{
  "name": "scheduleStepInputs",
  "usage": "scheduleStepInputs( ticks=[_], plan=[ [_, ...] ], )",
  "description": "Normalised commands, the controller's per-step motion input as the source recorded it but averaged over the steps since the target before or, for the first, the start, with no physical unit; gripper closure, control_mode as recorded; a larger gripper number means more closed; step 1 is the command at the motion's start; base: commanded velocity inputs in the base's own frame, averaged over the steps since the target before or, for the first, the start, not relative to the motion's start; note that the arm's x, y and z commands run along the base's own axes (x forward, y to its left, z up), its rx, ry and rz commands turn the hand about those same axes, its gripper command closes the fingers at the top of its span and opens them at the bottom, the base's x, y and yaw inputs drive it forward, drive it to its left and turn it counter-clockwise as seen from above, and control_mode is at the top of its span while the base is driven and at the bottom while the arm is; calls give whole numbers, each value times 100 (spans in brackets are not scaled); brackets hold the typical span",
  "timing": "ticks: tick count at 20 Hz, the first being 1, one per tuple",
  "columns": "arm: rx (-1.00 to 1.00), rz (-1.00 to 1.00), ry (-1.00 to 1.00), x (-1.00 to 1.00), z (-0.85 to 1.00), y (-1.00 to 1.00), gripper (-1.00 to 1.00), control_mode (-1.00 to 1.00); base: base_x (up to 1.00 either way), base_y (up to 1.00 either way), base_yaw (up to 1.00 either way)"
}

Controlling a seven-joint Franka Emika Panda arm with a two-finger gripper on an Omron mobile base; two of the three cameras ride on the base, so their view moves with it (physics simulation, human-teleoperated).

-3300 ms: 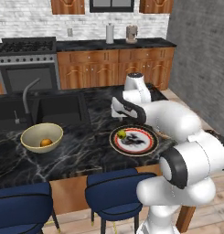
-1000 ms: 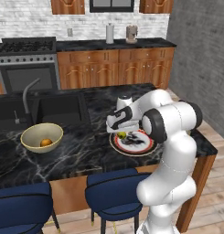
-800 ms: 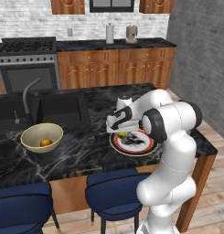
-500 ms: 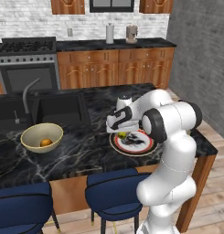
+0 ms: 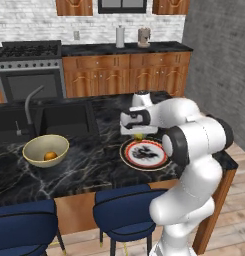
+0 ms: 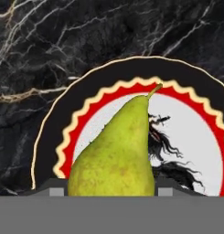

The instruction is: Take the fruits from the plate on the dining counter and place two fruits in each bowl.

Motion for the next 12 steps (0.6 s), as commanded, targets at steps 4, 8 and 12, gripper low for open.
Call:
scheduleStepInputs(
  ticks=[4,8,12],
  plan=[
    [0,0,-1,-88,80,-11,100,-100,0,0,0],
    [0,0,-1,-91,31,-26,100,-100,0,0,0],
    [0,0,0,-30,64,-10,100,-100,0,0,0]
  ],
)
